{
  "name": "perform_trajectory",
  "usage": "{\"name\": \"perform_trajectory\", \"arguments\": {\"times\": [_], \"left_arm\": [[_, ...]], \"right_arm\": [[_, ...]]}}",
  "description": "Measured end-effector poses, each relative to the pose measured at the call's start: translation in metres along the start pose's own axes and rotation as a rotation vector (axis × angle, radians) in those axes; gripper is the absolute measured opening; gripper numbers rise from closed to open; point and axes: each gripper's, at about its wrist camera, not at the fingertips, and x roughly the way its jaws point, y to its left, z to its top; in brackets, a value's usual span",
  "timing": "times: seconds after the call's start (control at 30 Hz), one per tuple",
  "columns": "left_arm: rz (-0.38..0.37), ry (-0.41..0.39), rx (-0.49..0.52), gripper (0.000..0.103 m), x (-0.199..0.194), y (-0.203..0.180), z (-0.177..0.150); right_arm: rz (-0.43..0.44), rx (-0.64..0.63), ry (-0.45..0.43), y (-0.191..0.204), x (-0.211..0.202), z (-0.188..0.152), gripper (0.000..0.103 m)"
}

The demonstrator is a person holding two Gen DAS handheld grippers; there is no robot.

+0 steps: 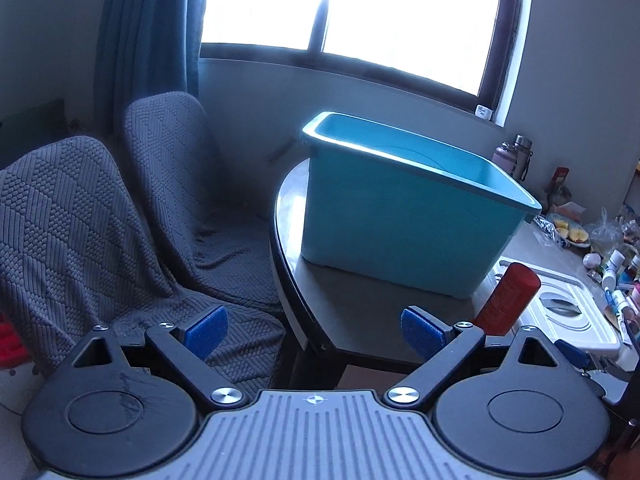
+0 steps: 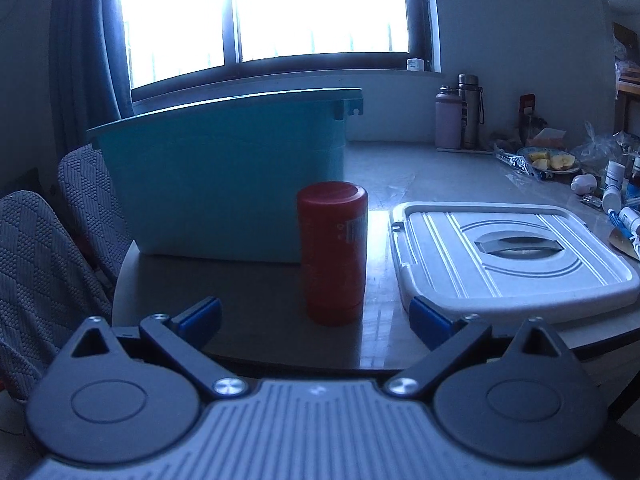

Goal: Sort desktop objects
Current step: 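Move the open right tool to the tall red canister on the desk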

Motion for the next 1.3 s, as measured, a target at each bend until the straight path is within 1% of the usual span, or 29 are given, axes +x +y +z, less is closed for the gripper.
{"name": "perform_trajectory", "arguments": {"times": [0.1,0.23,0.33,0.43,0.67,0.8,1.0,1.03,1.07,1.1,1.3], "left_arm": [[0.004,0.002,0.007,0.095,0.002,0.000,0.002],[-0.005,0.013,-0.010,0.095,0.008,0.003,0.006],[-0.005,0.011,0.007,0.095,0.012,0.000,0.008],[-0.016,0.030,0.012,0.095,0.018,-0.001,0.011],[-0.024,0.028,0.018,0.095,0.028,-0.002,0.017],[-0.033,0.038,-0.006,0.095,0.034,0.000,0.020],[-0.030,0.034,0.003,0.095,0.041,0.000,0.024],[-0.030,0.035,0.003,0.095,0.042,0.000,0.025],[-0.029,0.036,0.002,0.095,0.043,0.000,0.025],[-0.028,0.034,0.004,0.095,0.043,-0.001,0.026],[-0.029,0.030,-0.008,0.095,0.047,0.001,0.027]], "right_arm": [[-0.019,0.001,-0.007,-0.002,0.006,0.000,0.100],[-0.028,0.002,-0.010,-0.004,0.013,0.000,0.100],[-0.036,0.002,-0.014,-0.004,0.019,0.001,0.100],[-0.038,0.009,-0.004,-0.004,0.027,0.002,0.100],[-0.044,-0.002,0.000,-0.003,0.044,0.005,0.100],[-0.049,0.001,-0.001,-0.003,0.054,0.008,0.100],[-0.058,-0.005,-0.006,0.000,0.069,0.010,0.099],[-0.057,-0.005,-0.015,0.000,0.070,0.010,0.096],[-0.059,-0.008,-0.018,0.001,0.071,0.011,0.076],[-0.067,-0.012,-0.013,0.001,0.072,0.012,0.049],[-0.056,-0.022,0.008,0.003,0.072,0.014,0.049]]}}
